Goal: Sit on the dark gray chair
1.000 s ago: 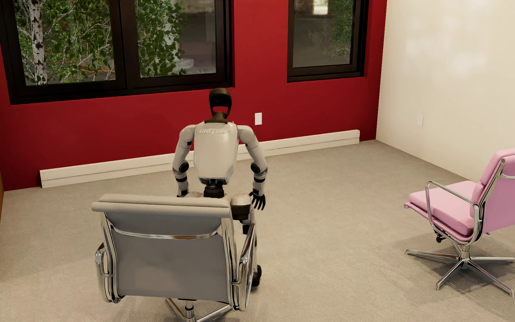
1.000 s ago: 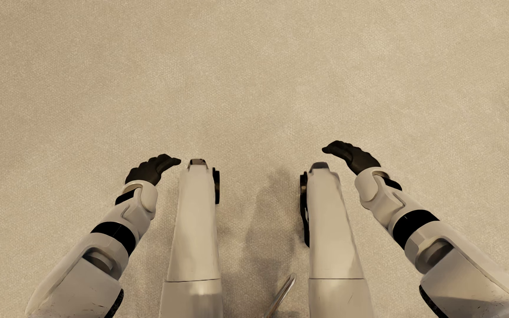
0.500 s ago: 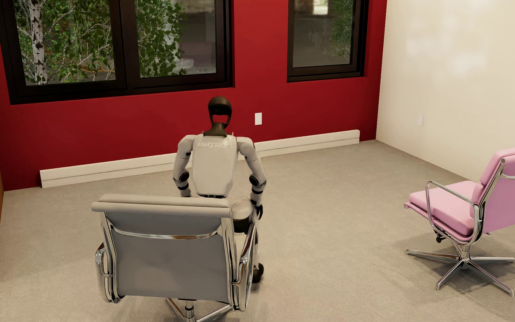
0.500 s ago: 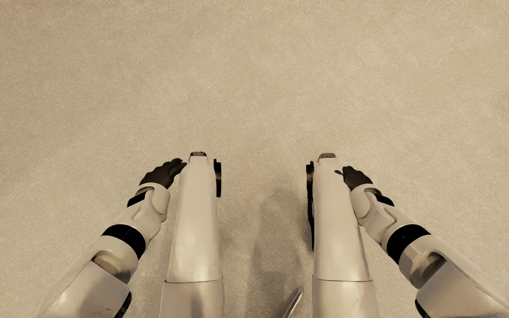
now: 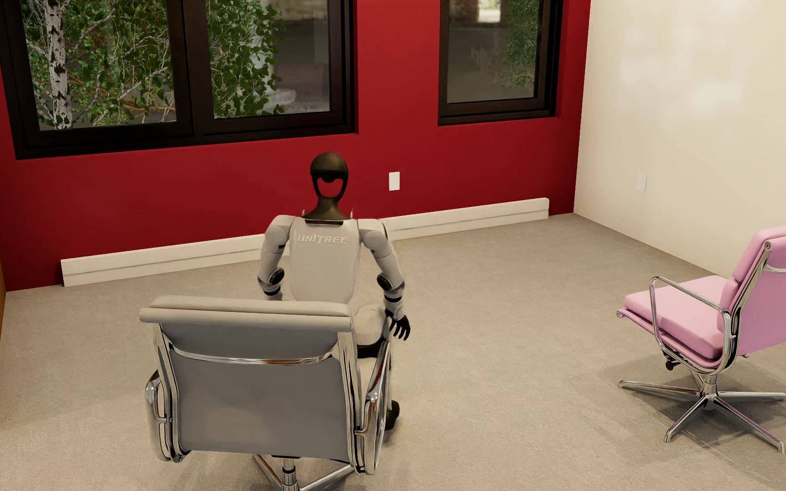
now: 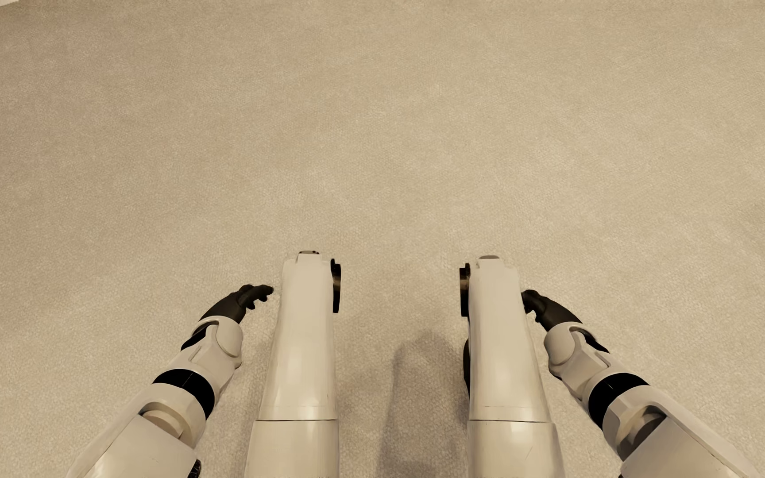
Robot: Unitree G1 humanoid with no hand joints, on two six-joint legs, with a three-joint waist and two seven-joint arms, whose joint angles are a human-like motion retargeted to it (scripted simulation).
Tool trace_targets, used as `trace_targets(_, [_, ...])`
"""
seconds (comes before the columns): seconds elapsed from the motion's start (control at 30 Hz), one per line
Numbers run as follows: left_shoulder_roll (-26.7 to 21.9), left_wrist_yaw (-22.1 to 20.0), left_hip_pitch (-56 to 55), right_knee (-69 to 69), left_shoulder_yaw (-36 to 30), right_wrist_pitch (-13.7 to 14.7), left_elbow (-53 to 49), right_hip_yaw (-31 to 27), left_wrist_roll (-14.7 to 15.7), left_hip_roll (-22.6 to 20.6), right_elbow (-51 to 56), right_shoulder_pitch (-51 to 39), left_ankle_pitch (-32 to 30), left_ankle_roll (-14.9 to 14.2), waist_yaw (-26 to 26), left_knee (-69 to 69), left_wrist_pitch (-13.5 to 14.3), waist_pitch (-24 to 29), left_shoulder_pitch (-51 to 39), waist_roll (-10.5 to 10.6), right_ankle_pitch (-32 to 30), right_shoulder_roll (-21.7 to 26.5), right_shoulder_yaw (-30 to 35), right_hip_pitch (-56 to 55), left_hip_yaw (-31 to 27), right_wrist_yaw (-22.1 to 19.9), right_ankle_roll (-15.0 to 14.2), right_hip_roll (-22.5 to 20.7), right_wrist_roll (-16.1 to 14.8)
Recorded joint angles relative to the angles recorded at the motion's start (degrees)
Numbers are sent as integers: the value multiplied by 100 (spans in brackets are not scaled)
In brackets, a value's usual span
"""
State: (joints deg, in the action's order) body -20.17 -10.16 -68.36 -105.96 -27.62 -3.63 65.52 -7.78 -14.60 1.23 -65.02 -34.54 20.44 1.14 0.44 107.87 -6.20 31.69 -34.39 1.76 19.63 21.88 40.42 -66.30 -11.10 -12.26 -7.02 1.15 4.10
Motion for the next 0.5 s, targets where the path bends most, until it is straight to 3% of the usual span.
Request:
trace_targets(0.2, [72, 318, 96, -25, -36, -102, 625, -1, 115, 4, -332, 189, -27, 43, -6, 56, -254, -75, 107, 0, -43, -58, -137, 120, 15, 162, 85, -53, -168])
trace_targets(0.5, [33, 341, 93, -20, -56, -181, 757, 2, 118, -26, -537, 154, -29, 60, -12, 50, -297, -42, 91, 8, -51, 10, -173, 116, 14, 259, 72, -62, -200])
